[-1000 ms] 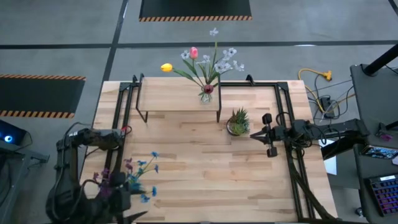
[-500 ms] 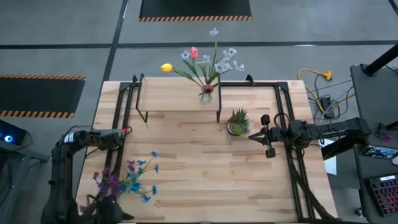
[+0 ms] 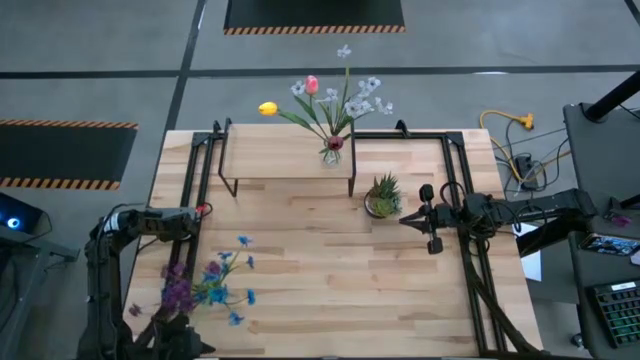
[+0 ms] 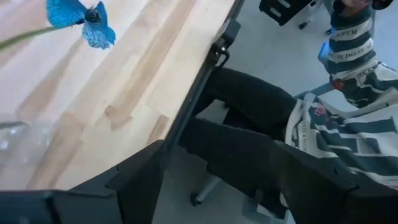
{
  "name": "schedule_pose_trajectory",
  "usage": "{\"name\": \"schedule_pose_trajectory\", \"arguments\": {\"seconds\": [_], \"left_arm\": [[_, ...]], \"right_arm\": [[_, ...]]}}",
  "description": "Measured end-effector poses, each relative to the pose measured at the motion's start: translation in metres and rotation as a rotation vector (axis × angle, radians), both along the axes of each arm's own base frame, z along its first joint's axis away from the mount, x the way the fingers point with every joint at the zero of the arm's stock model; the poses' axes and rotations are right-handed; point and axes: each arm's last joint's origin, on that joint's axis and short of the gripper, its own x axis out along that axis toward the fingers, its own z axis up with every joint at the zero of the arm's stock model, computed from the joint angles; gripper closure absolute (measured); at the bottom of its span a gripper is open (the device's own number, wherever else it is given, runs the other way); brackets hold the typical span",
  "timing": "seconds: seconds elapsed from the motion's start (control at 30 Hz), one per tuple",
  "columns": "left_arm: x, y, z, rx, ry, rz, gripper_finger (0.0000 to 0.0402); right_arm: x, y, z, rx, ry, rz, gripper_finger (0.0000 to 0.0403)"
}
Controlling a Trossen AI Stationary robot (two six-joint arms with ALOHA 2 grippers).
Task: Pick and place flowers into a vace then onto a shelf
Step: Put the transparent flower vase on the shelf
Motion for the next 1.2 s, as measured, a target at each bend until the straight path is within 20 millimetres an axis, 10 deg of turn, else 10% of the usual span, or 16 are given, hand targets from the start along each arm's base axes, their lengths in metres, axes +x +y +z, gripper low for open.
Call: {"name": "schedule_pose_trajectory", "arguments": {"seconds": [0.67, 1.2], "left_arm": [[-0.003, 0.011, -0.044, 0.222, 0.042, -0.006, 0.0130], [-0.018, -0.009, -0.049, -0.027, 0.112, -0.005, 0.0130]], "right_arm": [[0.000, 0.000, 0.000, 0.026, 0.002, -0.001, 0.0390], [0.000, 0.000, 0.000, 0.026, 0.003, -0.001, 0.0390]]}}
